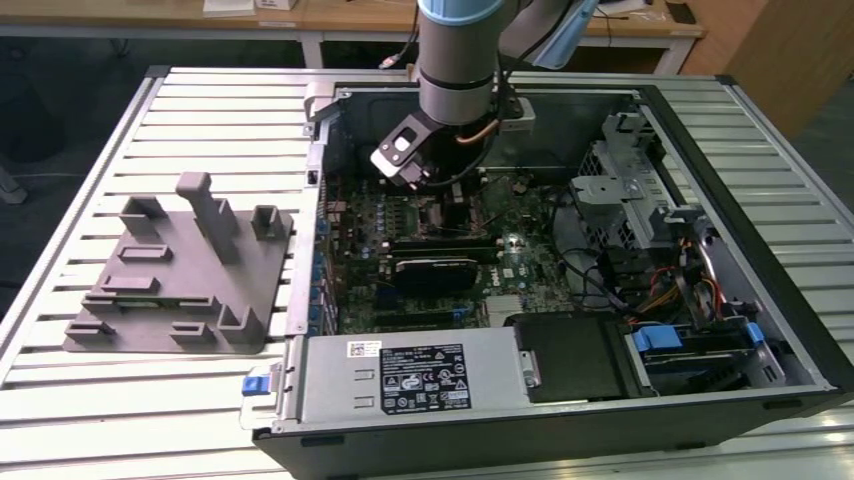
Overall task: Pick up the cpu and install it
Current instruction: 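Place the cpu into insertion slot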
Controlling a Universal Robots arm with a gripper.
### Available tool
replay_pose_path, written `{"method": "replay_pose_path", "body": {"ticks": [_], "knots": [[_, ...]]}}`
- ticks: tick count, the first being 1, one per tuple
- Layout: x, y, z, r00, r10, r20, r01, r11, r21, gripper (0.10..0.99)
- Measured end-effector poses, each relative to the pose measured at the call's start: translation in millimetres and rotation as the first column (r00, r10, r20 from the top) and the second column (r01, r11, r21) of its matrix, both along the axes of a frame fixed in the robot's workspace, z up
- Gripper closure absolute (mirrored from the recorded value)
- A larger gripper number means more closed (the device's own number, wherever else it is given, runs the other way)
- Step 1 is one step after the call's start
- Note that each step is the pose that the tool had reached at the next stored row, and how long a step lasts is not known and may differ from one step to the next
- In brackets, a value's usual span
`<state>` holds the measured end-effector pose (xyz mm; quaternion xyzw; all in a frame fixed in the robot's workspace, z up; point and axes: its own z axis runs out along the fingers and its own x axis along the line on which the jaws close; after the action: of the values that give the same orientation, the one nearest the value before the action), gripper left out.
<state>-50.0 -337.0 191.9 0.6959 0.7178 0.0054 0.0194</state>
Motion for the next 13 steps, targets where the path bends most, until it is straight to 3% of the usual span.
{"method": "replay_pose_path", "body": {"ticks": [8,9,13], "knots": [[0.1,0.2,-0.3,1.0000,-0.002,0.0005,0.002,1.0000,0.001,0.537],[0.1,0.1,-0.3,1.0000,-0.002,0.0005,0.002,1.0000,0.001,0.475],[0.0,0.0,0.9,1.0000,-0.002,0.0001,0.002,1.0000,0.000,0.475]]}}
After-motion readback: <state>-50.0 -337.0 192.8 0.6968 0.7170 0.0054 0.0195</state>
